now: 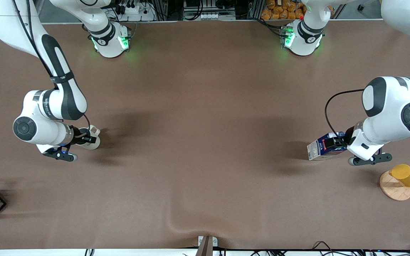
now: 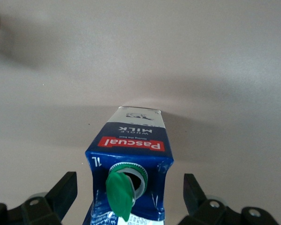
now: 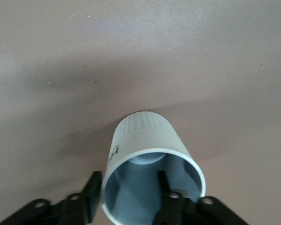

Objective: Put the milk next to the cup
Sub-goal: 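Carry the mug with the right gripper while the left gripper carries the milk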

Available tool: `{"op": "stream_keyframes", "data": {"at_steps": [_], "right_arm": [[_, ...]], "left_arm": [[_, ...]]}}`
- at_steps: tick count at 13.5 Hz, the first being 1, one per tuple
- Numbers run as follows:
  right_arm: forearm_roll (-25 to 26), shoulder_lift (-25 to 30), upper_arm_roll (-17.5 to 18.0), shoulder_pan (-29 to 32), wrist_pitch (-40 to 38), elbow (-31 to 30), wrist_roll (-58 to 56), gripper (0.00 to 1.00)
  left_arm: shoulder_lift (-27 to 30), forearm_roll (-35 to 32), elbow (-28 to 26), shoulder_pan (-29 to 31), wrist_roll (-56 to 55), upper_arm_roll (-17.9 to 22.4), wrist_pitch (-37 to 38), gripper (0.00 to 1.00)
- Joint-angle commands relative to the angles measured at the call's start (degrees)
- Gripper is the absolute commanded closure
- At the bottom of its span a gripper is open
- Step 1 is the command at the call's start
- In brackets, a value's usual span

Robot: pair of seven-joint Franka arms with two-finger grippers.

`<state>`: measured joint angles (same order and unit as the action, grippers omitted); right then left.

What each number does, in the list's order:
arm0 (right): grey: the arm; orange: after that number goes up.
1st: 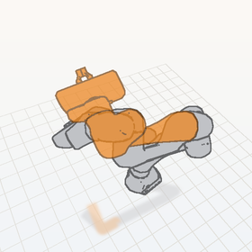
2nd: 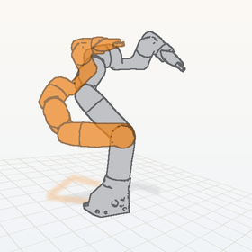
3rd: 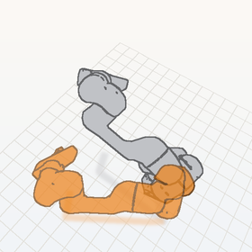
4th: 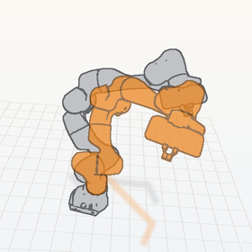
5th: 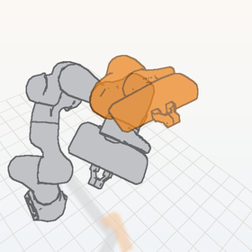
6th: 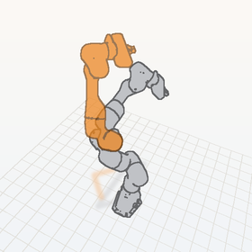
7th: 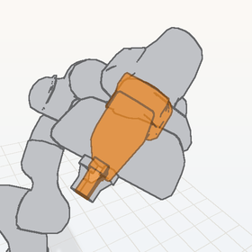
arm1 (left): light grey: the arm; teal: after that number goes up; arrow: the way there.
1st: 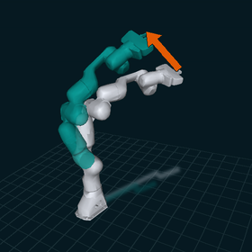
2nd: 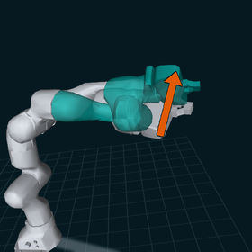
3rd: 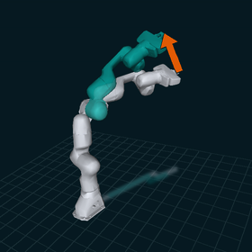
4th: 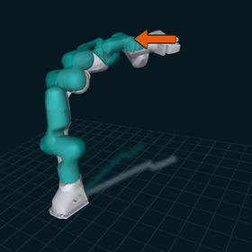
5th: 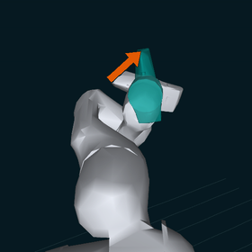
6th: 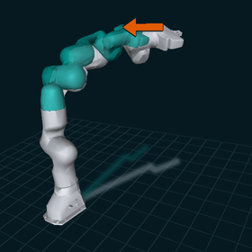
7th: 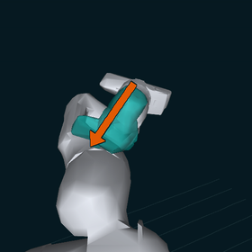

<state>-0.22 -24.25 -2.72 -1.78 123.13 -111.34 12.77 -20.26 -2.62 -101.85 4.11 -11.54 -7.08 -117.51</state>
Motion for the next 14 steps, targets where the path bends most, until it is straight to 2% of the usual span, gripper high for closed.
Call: {"op": "stream_keyframes", "data": {"at_steps": [1, 2, 5, 7, 8, 10, 11, 12, 14], "right_arm": [[-0.4, 0.3, 0.8, 0.5, 0.2, -0.2, 1.0, 0.91], [-0.5, 0.5, 0.8, -0.1, -0.1, -0.2, 1.0, 1.0], [-0.4, 3.1, 1.0, -2.1, -5.6, 2.2, 1.5, 1.0], [-0.4, 4.1, 1.4, -5.9, -14.2, 8.6, 3.9, 1.0], [-0.5, 4.0, 1.6, -8.4, -16.1, 11.6, 6.6, 1.0], [-1.3, 3.5, 1.8, -13.8, -15.7, 14.4, 14.5, 1.0], [-3.8, 3.2, 1.8, -16.9, -14.3, 15.4, 18.2, 1.0], [-6.4, 1.9, 1.7, -20.5, -11.8, 17.2, 22.8, 1.0], [-7.7, -1.7, 1.8, -24.7, -10.4, 21.4, 29.0, 1.0]], "left_arm": [[-0.5, 0.8, -0.5, -0.2, -0.8, 0.1, -1.0, 0.06], [-0.6, 0.8, -0.5, -0.2, -0.8, 0.1, -1.0, 0.1], [-0.7, 0.8, -0.2, -0.2, -0.8, 0.1, -1.1, 0.21], [-0.7, 0.7, -0.1, -0.2, -0.8, 0.1, -1.1, 0.27], [-0.7, 0.7, 0.0, -0.2, -0.8, 0.1, -1.1, 0.28], [-0.7, 0.5, 0.2, -0.3, -0.8, 0.1, -1.1, 0.33], [-0.7, 0.4, 0.2, -0.3, -0.8, 0.1, -1.1, 0.38], [-0.7, 0.4, 0.2, -0.4, -0.8, 0.1, -1.1, 0.4], [-0.7, 0.4, 0.2, -0.4, -0.8, 0.1, -1.1, 0.48]]}}
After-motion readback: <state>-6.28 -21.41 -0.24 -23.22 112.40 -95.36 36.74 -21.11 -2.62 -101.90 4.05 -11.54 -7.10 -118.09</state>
